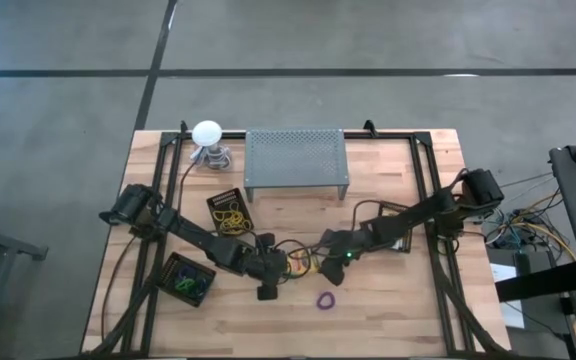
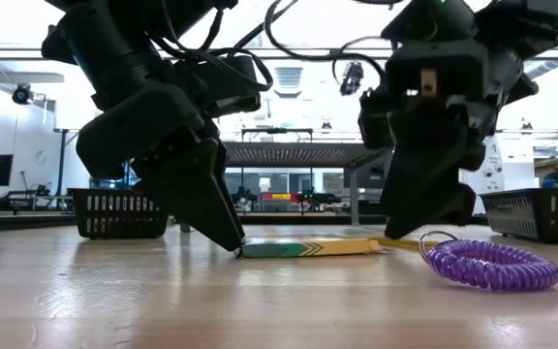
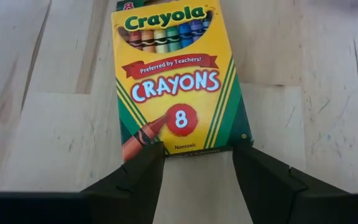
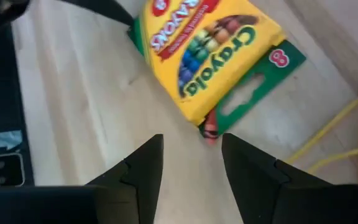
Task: Pick & Place Office Desk Supplies
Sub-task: Put the crayon box into the top right black bin
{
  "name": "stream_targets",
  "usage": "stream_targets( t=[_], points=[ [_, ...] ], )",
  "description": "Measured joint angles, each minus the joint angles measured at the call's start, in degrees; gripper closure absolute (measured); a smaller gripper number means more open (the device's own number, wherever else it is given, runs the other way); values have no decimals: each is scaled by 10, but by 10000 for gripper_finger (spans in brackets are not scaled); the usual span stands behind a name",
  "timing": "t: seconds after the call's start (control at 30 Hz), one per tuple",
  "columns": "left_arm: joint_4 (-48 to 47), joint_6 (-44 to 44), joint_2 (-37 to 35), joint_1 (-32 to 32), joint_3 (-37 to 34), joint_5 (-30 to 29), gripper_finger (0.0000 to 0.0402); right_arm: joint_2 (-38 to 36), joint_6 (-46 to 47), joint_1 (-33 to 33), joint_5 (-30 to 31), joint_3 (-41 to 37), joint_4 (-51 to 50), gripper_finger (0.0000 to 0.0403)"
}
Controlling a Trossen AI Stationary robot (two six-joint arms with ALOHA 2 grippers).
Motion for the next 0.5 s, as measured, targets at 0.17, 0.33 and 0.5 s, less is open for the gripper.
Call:
stream_targets(
  t=[0.17,0.33,0.5],
  points=[
    [2,2,0,0,0,0,202,21,17,3,-2,0,12,246],
    [4,2,0,0,0,2,202,33,28,2,-1,1,25,244],
    [7,2,1,0,0,3,202,55,27,2,-1,1,86,243]
  ],
)
